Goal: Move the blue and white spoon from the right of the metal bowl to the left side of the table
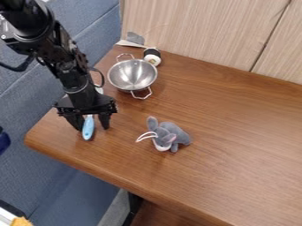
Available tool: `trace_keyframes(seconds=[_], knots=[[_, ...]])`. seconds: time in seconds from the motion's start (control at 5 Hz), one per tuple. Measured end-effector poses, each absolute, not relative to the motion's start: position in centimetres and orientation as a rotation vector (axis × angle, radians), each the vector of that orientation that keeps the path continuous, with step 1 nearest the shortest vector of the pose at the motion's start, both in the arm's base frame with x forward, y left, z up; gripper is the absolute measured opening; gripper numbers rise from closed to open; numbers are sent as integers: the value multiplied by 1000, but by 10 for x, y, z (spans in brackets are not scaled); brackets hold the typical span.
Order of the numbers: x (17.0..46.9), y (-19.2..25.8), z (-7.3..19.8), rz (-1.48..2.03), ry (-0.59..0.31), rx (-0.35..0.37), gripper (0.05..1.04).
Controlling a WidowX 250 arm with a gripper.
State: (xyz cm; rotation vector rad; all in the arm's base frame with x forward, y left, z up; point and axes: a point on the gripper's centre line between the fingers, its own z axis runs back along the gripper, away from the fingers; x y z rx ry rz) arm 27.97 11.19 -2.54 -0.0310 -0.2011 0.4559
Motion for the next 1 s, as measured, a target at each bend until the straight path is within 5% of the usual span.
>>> trace_keyframes(seconds=[0.4,1.0], knots=[[278,95,-5,390,-158,9,1000],[274,82,75,335,-235,155,1000]])
